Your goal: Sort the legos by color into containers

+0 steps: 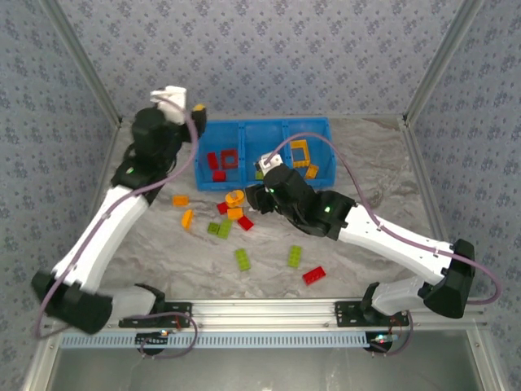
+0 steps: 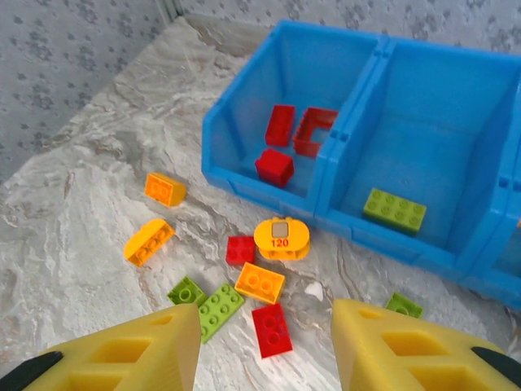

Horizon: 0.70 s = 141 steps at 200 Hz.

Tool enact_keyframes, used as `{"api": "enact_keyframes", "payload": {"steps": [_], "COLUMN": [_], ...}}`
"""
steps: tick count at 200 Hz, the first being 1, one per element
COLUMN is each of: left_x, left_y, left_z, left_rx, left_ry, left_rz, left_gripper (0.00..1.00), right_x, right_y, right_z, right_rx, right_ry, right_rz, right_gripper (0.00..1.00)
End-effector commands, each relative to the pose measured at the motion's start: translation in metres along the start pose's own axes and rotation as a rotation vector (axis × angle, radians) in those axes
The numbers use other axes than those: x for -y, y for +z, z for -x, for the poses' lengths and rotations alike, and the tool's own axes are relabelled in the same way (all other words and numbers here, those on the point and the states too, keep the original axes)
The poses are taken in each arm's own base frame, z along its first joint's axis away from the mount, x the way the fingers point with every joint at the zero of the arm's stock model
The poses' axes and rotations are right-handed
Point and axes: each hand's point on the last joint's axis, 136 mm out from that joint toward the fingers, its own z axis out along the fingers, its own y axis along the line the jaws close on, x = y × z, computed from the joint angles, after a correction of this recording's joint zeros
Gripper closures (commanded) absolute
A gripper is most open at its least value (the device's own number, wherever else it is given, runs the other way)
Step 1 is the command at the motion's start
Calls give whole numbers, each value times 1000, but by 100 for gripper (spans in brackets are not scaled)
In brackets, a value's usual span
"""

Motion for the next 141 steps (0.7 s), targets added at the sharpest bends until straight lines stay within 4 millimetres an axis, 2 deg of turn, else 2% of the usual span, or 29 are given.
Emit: {"api": "enact_keyframes", "payload": {"steps": [1, 21, 45, 75, 91, 111, 122, 141], "left_x": [3, 12, 23, 23, 25, 22, 20, 22], "left_y": [-45, -91, -141, -188, -203, -210, -210, -205], "left_z": [-54, -67, -91, -150, -176, -201, -210, -212], "left_rx": [-177, -257, -394, -608, -671, -687, -680, -651], "left_ry": [-399, -517, -533, -536, -587, -634, -661, -699], "left_rz": [-85, -156, -198, -177, -180, -158, -146, -151], "left_gripper": [26, 27, 30, 34, 36, 38, 39, 38], "right_x": [3, 3, 3, -6, -9, -20, -22, -15], "right_y": [-4, -3, -1, 15, 31, 61, 82, 120], "right_z": [-14, -27, -41, -60, -71, -78, -85, -97], "right_rx": [-48, -86, -119, -190, -237, -280, -321, -409], "right_ry": [77, 87, 96, 91, 103, 125, 118, 132], "right_rz": [1, -2, -4, 19, 11, 28, 13, -34], "right_gripper": [50, 50, 49, 46, 41, 34, 31, 23]}}
